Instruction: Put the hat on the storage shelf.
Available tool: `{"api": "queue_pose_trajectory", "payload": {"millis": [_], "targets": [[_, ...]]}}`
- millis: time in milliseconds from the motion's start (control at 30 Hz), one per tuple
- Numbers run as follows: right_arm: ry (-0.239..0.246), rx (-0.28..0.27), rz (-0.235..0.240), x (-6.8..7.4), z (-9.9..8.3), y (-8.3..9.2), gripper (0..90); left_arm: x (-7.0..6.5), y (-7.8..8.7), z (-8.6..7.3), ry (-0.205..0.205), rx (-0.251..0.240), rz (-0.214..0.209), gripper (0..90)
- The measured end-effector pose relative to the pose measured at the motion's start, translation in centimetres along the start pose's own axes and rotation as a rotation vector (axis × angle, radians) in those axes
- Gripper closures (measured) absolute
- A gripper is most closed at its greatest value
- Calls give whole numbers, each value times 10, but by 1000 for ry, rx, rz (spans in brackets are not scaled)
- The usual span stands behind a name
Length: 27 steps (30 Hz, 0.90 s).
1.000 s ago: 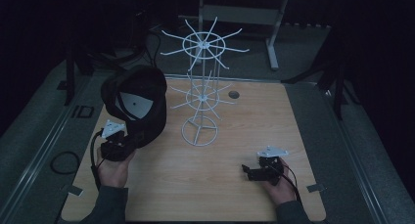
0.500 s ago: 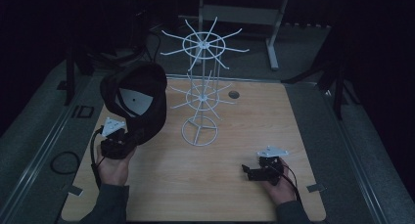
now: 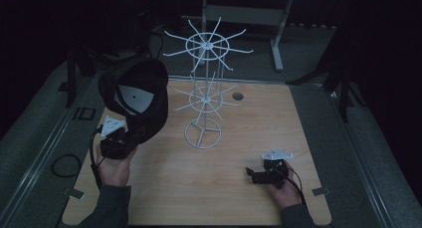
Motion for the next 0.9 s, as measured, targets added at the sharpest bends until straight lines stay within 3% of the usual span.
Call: {"api": "queue_pose_trajectory", "payload": {"millis": [900], "targets": [[0,1,0,0,0,0,118,-5,9,16,-11,-62,11,867]]}}
Point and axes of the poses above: each handheld gripper's, and its own axes: y roughly backward along the jaws, z roughly out of its top, x roughly to its left, the point moved 5 cm from there along -y, roughly forward along the jaws, and after that the axes turned 8 degrees about y, right-handed, at the moved point
